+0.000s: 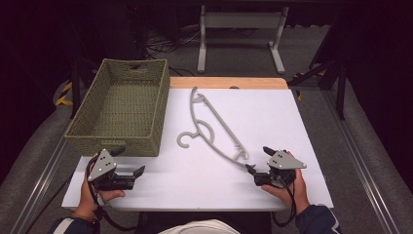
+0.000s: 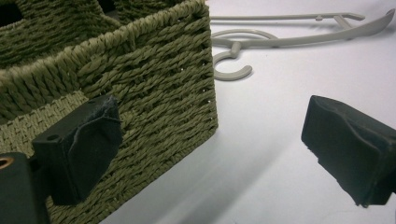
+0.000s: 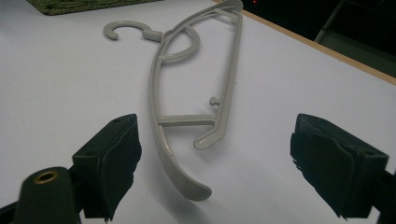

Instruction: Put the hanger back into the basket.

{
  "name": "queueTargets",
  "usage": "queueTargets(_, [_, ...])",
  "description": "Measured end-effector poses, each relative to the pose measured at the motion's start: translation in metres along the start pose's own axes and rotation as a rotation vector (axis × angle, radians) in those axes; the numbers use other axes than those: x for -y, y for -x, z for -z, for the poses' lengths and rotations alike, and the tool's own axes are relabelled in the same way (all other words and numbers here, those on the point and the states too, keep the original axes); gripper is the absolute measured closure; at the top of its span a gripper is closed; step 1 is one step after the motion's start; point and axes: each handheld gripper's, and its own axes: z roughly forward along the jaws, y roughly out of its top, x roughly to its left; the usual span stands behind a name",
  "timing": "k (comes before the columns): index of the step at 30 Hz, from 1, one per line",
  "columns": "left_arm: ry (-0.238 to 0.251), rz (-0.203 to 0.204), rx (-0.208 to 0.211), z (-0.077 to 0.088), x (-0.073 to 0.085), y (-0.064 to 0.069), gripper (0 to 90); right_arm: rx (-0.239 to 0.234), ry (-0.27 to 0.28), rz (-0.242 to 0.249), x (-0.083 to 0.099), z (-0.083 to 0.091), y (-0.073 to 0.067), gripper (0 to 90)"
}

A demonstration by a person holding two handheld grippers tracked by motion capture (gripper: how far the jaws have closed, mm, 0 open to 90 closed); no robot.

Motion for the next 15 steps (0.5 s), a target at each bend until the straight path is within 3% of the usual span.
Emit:
queueTargets(6, [-0.009, -0.009, 0.006, -0.001, 0.0, 0.003, 5.6, -0.012, -0.016, -0.007, -0.002, -0.005, 0.0, 16.3])
queueTargets(11, [-0.013, -0.004, 0.011, -0.001, 0.002, 0.002, 5.6, -0.018, -0.005, 0.002, -0.014, -0.011, -0.001, 19.2])
queueTargets(14, [-0.012, -0.005, 0.015, 0.0, 0.002, 0.003, 5.6, -0.042, -0.007, -0.004, -0.02, -0.014, -0.001, 21.2])
queueTargets(15, [-0.012, -0.01, 0.014, -0.001, 0.002, 0.003, 5.6, -0.085, -0.032, 0.001, -0.03, -0.022, -0.003, 25.1])
